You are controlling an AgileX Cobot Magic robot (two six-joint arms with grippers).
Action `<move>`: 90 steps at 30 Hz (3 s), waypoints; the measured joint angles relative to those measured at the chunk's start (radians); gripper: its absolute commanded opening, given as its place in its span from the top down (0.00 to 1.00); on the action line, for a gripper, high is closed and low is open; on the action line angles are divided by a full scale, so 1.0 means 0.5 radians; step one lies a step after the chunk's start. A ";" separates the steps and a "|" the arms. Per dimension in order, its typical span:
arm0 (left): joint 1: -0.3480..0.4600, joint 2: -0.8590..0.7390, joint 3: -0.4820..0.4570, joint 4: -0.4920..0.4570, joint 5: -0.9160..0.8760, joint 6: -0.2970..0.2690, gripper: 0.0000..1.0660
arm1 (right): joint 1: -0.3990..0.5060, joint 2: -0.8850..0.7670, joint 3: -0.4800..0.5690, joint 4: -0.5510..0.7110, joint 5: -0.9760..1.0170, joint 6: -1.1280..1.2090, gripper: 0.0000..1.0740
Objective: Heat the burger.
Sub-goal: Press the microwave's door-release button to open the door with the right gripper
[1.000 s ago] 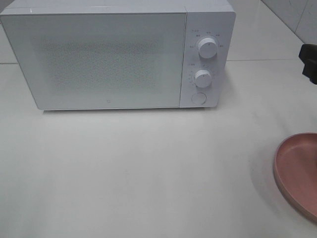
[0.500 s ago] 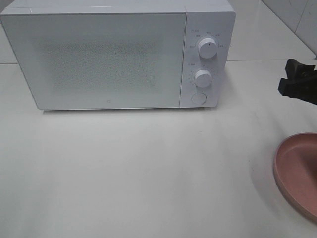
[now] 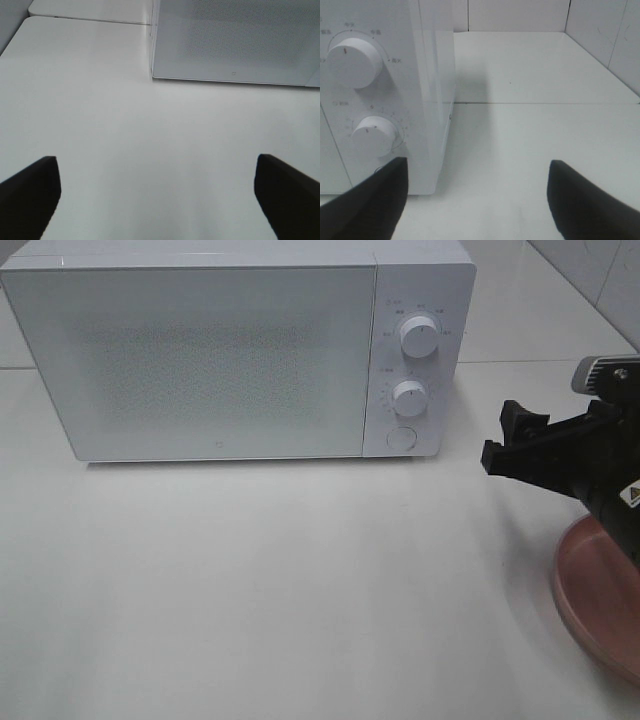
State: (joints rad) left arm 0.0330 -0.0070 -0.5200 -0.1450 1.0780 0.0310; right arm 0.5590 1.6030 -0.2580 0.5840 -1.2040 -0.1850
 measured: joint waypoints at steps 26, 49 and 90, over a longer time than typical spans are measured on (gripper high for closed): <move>0.000 0.000 0.000 0.000 0.000 0.000 0.08 | 0.446 0.294 -0.310 0.286 -0.010 -0.104 0.32; 0.000 0.000 0.000 0.000 0.000 0.000 0.08 | 0.446 0.298 -0.314 0.286 0.044 1.826 0.68; 0.000 0.000 0.000 0.000 0.000 0.000 0.08 | 0.216 0.604 -0.594 0.026 0.494 3.030 1.00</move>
State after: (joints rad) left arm 0.0330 -0.0070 -0.5200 -0.1450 1.0780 0.0310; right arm 0.6670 1.9050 -0.5550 0.5970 -0.9570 1.3300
